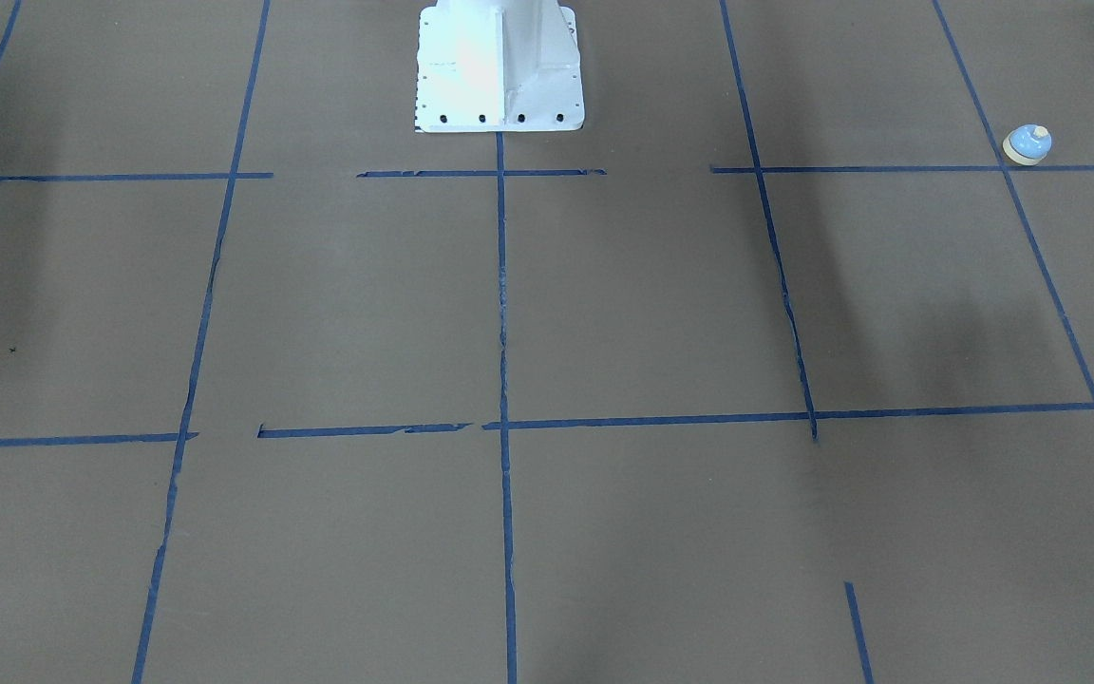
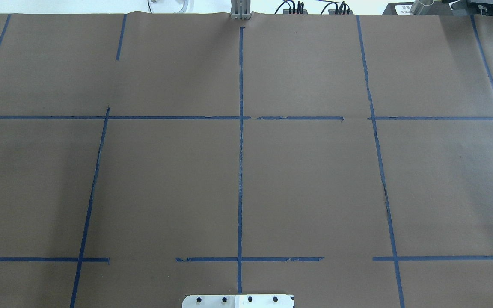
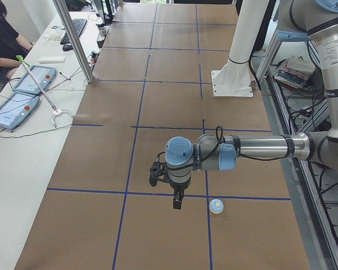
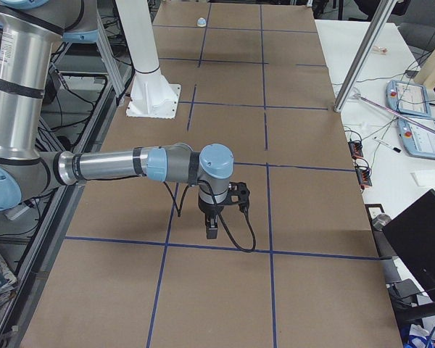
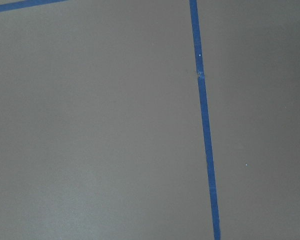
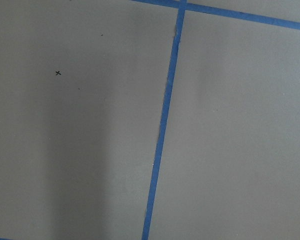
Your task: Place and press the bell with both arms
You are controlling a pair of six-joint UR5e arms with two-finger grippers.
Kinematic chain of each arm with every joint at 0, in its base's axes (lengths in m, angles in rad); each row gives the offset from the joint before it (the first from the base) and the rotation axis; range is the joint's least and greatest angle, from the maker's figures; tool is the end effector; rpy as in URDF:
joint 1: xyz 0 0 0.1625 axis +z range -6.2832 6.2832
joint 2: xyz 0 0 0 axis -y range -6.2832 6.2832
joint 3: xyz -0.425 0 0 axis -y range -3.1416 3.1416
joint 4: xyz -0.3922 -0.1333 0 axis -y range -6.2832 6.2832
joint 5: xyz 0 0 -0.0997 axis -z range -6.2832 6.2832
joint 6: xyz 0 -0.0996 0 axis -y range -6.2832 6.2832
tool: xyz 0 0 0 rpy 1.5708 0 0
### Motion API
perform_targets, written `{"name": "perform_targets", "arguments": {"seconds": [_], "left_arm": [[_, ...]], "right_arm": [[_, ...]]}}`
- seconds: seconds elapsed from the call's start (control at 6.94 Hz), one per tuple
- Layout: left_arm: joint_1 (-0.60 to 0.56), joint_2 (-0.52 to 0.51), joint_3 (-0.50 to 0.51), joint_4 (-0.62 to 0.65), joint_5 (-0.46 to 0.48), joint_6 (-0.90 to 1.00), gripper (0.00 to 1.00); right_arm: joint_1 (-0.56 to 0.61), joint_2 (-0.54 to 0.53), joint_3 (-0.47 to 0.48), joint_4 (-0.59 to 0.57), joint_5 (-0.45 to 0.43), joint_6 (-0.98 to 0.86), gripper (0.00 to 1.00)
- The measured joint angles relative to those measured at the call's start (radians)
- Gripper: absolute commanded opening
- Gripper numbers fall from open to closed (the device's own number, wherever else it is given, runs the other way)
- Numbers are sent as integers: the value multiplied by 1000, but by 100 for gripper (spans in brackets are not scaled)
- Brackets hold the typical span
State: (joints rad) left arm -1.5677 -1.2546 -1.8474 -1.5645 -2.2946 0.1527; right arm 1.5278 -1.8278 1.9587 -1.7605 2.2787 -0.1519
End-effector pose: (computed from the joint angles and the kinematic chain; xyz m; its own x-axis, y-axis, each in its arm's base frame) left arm -0.0662 -0.3561 0.6611 0.7402 0.1242 -0.6608 -0.1170 0.9916 0.0553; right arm 0.0523 -0.3785 0.6037 0.7454 -0.1455 0.6505 0.1575 0.9867 0.0401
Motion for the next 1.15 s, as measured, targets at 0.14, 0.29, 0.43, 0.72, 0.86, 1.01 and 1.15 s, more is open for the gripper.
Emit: {"name": "perform_targets", "arguments": {"seconds": [0.14, 0.29, 0.43, 0.72, 0.86, 1.01, 1.15], "left_arm": [[0, 0, -3, 0, 0, 0, 100], [1, -1, -10, -1, 0, 1, 100], [4, -4, -16, -3, 2, 1, 100], [8, -56, -13, -88, 2, -5, 100], [9, -82, -9, -141, -4, -5, 100], [10, -90, -12, -167, -17, -2, 100], [25, -80, -11, -176, -57, -1, 100]], "right_arm": [[0, -1, 0, 0, 1, 0, 100], [0, -2, -2, 0, 1, 0, 100], [0, -3, -3, 0, 1, 1, 100], [0, -5, -4, -1, 1, 1, 100], [0, -5, -4, -1, 1, 1, 100], [0, -5, -4, -1, 1, 1, 100], [0, -6, -4, -1, 1, 1, 100]]}}
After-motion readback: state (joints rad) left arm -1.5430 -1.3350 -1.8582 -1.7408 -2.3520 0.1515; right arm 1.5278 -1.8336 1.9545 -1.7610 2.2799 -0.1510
